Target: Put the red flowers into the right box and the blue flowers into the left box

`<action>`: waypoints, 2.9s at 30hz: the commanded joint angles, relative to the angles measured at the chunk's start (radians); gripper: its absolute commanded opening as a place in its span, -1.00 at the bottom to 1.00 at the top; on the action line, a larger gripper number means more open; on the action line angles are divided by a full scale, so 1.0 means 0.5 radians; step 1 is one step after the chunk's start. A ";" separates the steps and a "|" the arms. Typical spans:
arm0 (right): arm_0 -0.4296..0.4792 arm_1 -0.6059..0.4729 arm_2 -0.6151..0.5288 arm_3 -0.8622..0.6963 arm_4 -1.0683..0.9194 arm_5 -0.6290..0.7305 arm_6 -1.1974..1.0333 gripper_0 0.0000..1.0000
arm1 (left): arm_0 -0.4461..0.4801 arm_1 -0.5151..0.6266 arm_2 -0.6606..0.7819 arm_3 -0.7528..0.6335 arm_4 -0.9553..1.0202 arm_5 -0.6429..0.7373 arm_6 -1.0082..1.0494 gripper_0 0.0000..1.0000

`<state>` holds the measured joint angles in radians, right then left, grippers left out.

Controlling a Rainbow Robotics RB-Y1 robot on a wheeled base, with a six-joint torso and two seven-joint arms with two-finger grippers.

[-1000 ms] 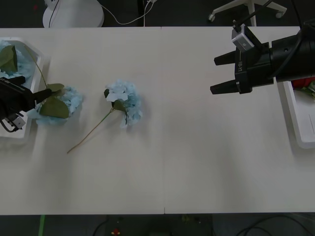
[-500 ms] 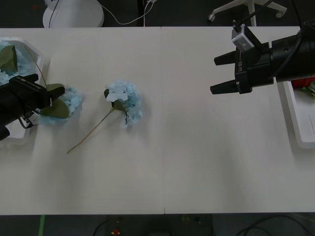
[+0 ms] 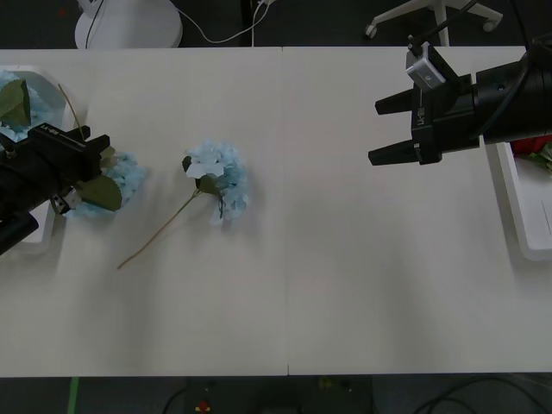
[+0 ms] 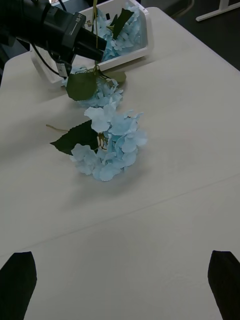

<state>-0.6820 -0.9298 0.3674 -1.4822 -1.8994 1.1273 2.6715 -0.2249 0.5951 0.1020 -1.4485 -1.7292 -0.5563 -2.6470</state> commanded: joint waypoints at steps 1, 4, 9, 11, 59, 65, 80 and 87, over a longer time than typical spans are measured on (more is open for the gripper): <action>-0.057 0.025 -0.054 -0.058 -0.005 0.013 0.068 0.99 | -0.084 -0.024 0.020 -0.051 -0.024 0.026 -0.117 -1.00; -0.057 0.025 -0.054 -0.058 -0.005 0.013 0.068 0.98 | -0.087 -0.024 0.038 -0.051 -0.033 0.026 -0.117 -1.00; -0.057 0.025 -0.054 -0.058 -0.005 0.013 0.068 0.98 | -0.112 -0.021 0.100 -0.054 0.031 -0.050 -0.112 -1.00; -0.057 0.025 -0.054 -0.058 -0.005 0.013 0.068 0.99 | -0.127 -0.024 0.130 -0.054 0.093 -0.090 0.011 -1.00; -0.057 0.025 -0.054 -0.058 -0.005 0.013 0.068 0.99 | -0.194 0.645 0.250 -0.015 -0.226 -0.247 7.334 -1.00; -0.057 0.025 -0.054 -0.058 -0.005 0.013 0.068 0.99 | -0.179 0.795 0.376 -0.104 -0.542 -0.728 7.736 -1.00; -0.057 0.025 -0.054 -0.058 -0.005 0.013 0.068 0.98 | -0.179 0.862 0.545 -0.076 -1.536 -1.425 7.850 -1.00; -0.057 0.025 -0.054 -0.058 -0.005 0.013 0.068 0.99 | -0.283 0.841 0.456 0.166 -1.763 -1.425 7.813 -1.00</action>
<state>-0.6820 -0.9298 0.3674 -1.4826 -1.8994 1.1275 2.6715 -0.2907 0.9647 0.3654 -1.4205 -2.5804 -1.2610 1.2541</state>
